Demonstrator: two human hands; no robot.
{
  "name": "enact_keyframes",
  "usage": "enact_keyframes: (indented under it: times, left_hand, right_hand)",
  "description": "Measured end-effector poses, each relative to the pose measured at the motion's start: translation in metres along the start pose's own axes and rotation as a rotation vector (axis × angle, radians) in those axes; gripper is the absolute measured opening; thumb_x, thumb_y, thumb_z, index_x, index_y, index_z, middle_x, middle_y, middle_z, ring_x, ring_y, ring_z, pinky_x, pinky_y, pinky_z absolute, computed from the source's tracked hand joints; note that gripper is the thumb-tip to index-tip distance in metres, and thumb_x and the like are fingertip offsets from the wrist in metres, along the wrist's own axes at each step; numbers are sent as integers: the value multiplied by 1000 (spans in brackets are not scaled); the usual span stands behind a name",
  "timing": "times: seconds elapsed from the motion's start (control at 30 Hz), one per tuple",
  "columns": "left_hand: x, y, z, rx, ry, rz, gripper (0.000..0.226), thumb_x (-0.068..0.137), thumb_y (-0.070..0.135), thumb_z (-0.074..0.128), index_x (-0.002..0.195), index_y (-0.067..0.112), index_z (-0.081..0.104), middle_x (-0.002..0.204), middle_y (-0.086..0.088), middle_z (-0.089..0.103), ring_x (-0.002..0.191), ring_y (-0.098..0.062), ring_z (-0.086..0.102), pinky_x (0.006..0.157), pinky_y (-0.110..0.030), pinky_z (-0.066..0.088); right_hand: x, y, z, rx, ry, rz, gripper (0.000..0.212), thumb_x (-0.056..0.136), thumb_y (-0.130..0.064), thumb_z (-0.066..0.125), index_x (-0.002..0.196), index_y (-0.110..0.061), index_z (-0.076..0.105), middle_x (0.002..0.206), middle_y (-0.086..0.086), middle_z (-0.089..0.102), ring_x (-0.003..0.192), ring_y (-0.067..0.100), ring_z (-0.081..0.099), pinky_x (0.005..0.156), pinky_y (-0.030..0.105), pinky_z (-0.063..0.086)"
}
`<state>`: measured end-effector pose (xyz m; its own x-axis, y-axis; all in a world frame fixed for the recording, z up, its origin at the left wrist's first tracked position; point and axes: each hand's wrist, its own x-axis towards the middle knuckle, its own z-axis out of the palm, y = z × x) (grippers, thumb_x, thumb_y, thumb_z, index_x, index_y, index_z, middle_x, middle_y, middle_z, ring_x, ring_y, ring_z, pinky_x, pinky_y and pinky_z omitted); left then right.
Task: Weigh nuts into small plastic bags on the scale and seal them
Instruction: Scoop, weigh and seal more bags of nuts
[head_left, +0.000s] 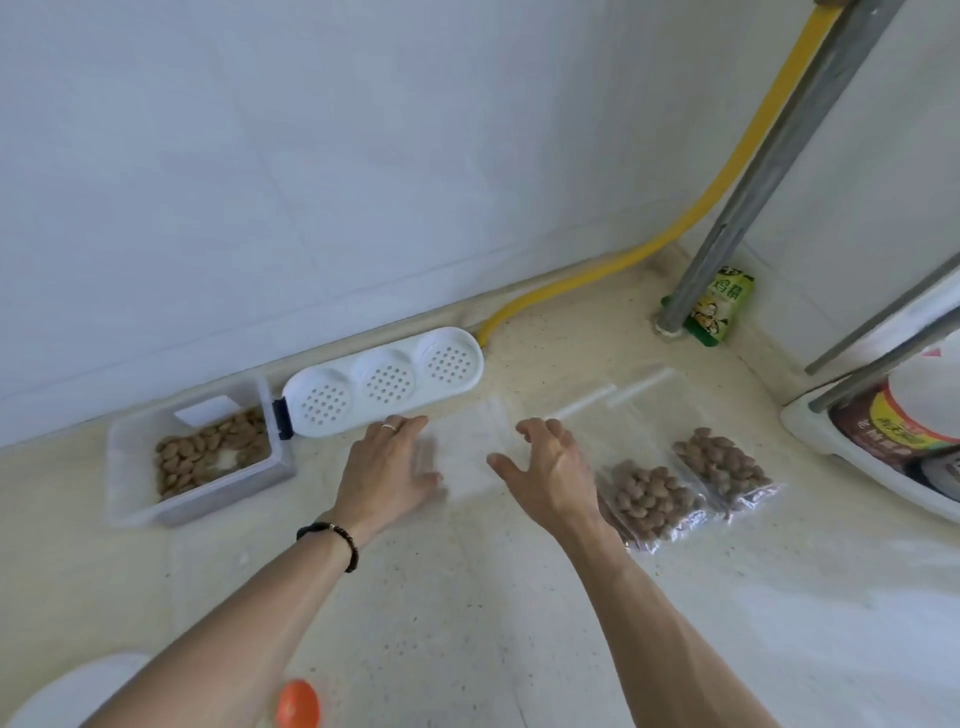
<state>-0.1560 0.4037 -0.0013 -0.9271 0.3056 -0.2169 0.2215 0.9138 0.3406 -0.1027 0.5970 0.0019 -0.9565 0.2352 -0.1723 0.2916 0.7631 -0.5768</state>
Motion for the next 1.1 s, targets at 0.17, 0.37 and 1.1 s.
enact_keyframes:
  times: [0.17, 0.37, 1.1]
  left_hand:
    - [-4, -30, 5, 198, -31, -39, 105, 60, 59, 75, 143, 20, 26, 142, -5, 45, 129, -26, 42, 105, -42, 35]
    - [0, -29, 5, 254, 1, -54, 115, 63, 58, 78, 151, 19, 15, 152, -9, 28, 138, -27, 30, 109, -42, 26]
    - [-83, -93, -87, -520, 90, 44, 32, 90, 9, 61, 120, 20, 62, 70, 8, 62, 60, 1, 54, 63, -5, 40]
  right_hand:
    - [9, -17, 31, -256, -23, 33, 74, 81, -54, 70, 135, -14, 39, 129, 5, 49, 120, 27, 44, 96, 40, 38]
    - [14, -14, 40, -255, -4, 15, 53, 82, -43, 72, 121, -14, 50, 117, 3, 57, 111, 25, 48, 91, 38, 35]
    - [-64, -126, 14, 745, 125, 126, 17, 95, -32, 58, 97, -16, 64, 92, 0, 67, 80, 18, 70, 66, 26, 55]
